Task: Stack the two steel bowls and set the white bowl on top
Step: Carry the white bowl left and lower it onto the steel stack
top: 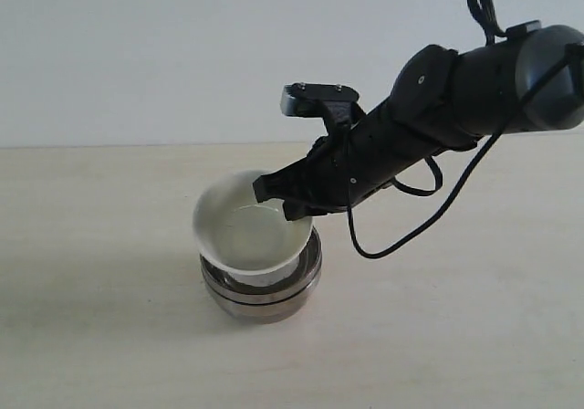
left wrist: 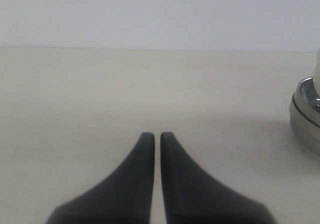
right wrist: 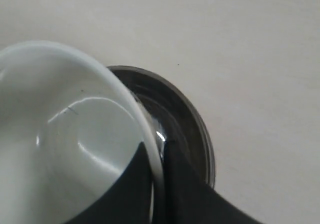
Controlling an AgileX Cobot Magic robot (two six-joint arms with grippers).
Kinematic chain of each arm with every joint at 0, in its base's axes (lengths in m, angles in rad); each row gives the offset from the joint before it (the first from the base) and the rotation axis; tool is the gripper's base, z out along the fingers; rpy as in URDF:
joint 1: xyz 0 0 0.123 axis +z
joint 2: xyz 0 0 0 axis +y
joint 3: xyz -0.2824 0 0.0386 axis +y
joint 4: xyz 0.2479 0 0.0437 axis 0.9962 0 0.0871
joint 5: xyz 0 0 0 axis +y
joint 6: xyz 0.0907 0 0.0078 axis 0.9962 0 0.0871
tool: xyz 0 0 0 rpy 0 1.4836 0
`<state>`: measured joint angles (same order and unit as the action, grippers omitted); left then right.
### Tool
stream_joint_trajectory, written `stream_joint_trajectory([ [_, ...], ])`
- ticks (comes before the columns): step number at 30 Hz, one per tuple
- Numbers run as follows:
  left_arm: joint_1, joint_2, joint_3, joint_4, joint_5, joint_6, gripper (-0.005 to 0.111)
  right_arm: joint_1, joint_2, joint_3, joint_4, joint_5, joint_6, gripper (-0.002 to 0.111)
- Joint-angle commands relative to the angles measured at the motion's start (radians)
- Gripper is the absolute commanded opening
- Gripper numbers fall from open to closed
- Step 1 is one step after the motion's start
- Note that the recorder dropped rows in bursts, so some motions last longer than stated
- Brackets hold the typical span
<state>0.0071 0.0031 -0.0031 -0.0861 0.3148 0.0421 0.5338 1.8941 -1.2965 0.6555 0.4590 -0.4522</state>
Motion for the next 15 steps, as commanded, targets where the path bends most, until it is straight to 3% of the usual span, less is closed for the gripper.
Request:
stream_joint_trajectory([
  [1,-0.005,-0.003,0.003,0.0,-0.007,-0.005,0.004,0.001,0.019,-0.011,-0.037,-0.042,0.029,0.0],
  [15,-0.005,-0.003,0.003,0.0,-0.007,-0.005,0.004,0.001,0.071,-0.011,-0.037,-0.042,0.028,0.0],
])
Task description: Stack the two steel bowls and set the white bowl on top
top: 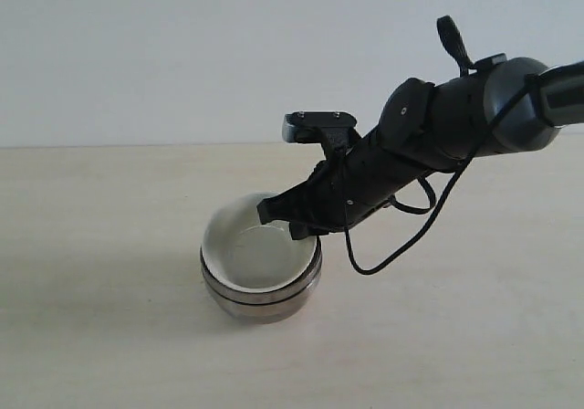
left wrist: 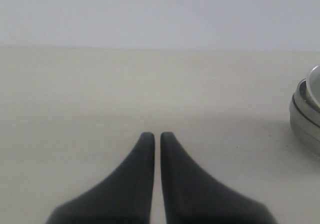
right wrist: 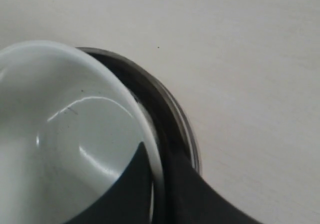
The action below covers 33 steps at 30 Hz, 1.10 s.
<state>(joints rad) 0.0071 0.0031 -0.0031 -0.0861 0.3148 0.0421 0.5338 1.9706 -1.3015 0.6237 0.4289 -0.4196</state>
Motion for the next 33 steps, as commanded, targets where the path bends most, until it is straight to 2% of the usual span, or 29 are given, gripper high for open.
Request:
stream_joint_trajectory([
  [1,-0.005,-0.003,0.003,0.0,-0.007,-0.005,0.004,0.001,-0.005,-0.006,-0.005,-0.012,-0.008,0.0],
  [3,-0.005,-0.003,0.003,0.0,-0.007,-0.005,0.004,0.001,-0.005,-0.006,-0.005,-0.01,-0.01,0.001],
  [5,-0.005,-0.003,0.003,0.0,-0.007,-0.005,0.004,0.001,-0.005,-0.006,-0.005,-0.01,-0.01,0.007],
  [8,-0.005,-0.003,0.003,0.0,-0.007,-0.005,0.004,0.001,-0.005,-0.006,-0.005,-0.01,-0.01,0.027],
  [9,-0.005,-0.003,0.003,0.0,-0.007,-0.005,0.004,0.001,-0.005,-0.006,-0.005,-0.014,-0.01,0.041],
  [11,-0.005,-0.003,0.003,0.0,-0.007,-0.005,0.004,0.001,-0.005,-0.018,-0.005,-0.019,-0.01,0.048],
  [25,-0.005,-0.003,0.003,0.0,-0.007,-0.005,0.004,0.007,-0.096,-0.037,0.015,-0.039,-0.062,0.047],
  [26,-0.005,-0.003,0.003,0.0,-0.007,-0.005,0.004,0.009,-0.098,-0.037,0.015,-0.037,-0.062,0.043],
  [30,-0.005,-0.003,0.003,0.0,-0.007,-0.005,0.004,0.025,-0.092,-0.037,0.004,0.003,-0.112,0.003],
  [33,-0.005,-0.003,0.003,0.0,-0.007,-0.005,0.004,0.034,-0.083,-0.037,-0.003,-0.007,-0.13,0.0],
])
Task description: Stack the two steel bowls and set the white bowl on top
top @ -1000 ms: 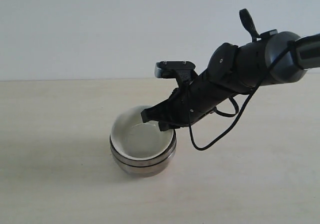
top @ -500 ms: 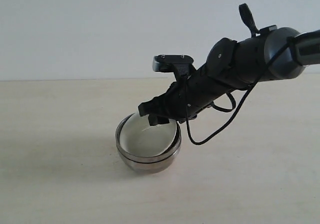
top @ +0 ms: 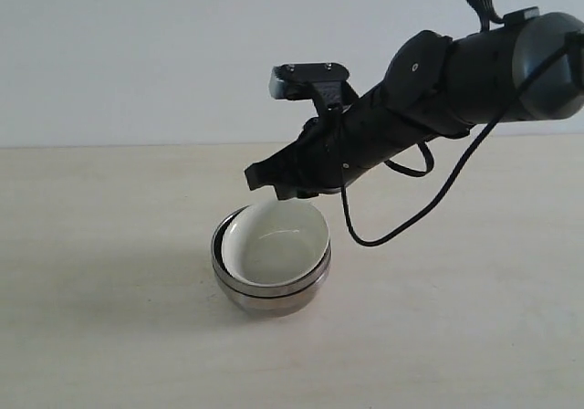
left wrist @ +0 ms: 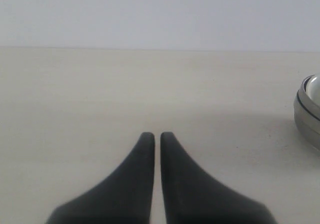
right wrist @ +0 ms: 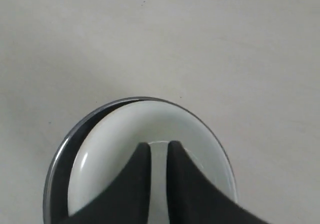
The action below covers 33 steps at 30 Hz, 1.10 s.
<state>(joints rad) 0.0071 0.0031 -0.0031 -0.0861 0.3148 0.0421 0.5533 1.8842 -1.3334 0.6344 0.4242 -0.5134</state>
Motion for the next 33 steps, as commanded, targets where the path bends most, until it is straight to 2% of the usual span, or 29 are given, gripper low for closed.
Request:
stream_joint_trajectory([
  [1,-0.005,-0.003,0.003,0.0,-0.007,-0.005,0.004,0.017,0.008,-0.006,-0.013,-0.016,-0.039,0.0],
  [11,-0.005,-0.003,0.003,0.0,-0.007,-0.005,0.004,0.017,0.087,-0.006,-0.017,-0.164,-0.02,0.0],
  [33,-0.005,-0.003,0.003,0.0,-0.007,-0.005,0.004,0.017,0.118,-0.006,-0.018,-0.159,-0.02,0.0],
])
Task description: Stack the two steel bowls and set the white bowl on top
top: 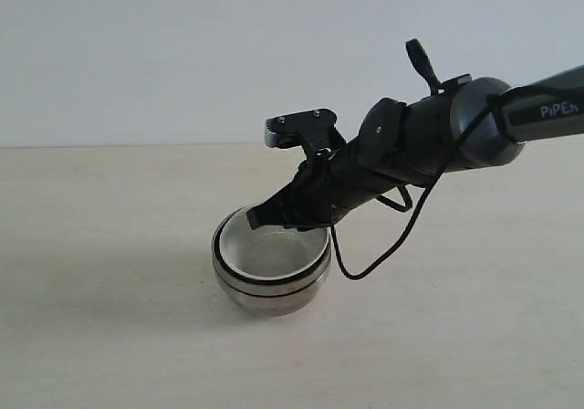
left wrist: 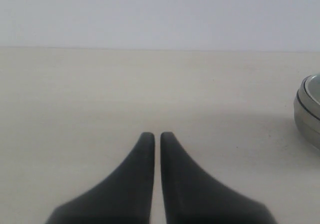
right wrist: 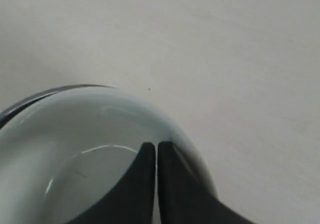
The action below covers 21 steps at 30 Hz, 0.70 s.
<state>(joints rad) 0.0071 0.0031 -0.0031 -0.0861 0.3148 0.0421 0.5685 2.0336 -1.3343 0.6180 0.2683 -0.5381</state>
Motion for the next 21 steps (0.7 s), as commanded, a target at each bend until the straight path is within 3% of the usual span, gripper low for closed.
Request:
stream_joint_trajectory([
  [1,-0.005,-0.003,0.003,0.0,-0.007,-0.005,0.004,0.001,-0.04,-0.005,-0.001,0.001,0.004,0.0],
  [9,-0.005,-0.003,0.003,0.0,-0.007,-0.005,0.004,0.001,-0.115,-0.005,-0.001,-0.001,-0.038,0.0],
  [21,-0.005,-0.003,0.003,0.0,-0.007,-0.005,0.004,0.0,-0.044,-0.005,-0.003,-0.039,-0.024,0.0],
])
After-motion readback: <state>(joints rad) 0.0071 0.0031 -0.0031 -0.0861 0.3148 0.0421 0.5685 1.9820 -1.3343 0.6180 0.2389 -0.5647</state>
